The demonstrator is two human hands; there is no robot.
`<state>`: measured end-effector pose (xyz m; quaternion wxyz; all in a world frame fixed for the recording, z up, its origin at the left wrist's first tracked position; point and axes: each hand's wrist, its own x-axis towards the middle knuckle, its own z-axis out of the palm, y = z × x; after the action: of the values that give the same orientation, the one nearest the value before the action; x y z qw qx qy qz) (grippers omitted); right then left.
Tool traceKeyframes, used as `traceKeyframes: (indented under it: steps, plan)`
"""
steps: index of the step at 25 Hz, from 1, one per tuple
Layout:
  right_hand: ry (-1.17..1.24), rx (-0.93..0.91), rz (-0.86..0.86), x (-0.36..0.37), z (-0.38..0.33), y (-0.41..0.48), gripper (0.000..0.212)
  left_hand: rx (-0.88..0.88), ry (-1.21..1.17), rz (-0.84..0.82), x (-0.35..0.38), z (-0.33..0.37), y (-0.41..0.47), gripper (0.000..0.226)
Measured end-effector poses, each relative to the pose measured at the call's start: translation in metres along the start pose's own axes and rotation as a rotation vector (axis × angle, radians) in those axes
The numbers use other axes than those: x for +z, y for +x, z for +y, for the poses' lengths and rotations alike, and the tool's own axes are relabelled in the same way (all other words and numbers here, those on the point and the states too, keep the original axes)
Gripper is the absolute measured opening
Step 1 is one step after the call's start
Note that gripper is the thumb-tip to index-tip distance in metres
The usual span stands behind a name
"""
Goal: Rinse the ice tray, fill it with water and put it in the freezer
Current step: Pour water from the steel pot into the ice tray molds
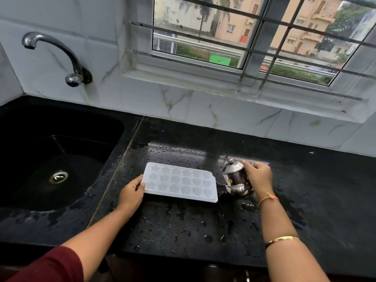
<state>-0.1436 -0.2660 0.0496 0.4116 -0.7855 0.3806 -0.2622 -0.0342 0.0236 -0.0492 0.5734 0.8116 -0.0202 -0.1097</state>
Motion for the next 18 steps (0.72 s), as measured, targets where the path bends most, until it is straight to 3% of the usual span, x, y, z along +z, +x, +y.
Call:
traceKeyframes:
  steps: [3,7,18]
  plan:
    - [0.350,0.230,0.111,0.007,0.018,-0.007,0.040,0.018,0.010,0.001,0.002,0.002,-0.002,0.040]
    - [0.559,0.284,0.253,0.019,0.033,-0.014,0.038,0.000,0.019,0.008,0.002,0.001,0.000,0.041]
    - [0.544,0.277,0.320,0.051,0.051,-0.027,0.040,0.024,0.014,0.027,0.006,0.006,-0.005,0.038]
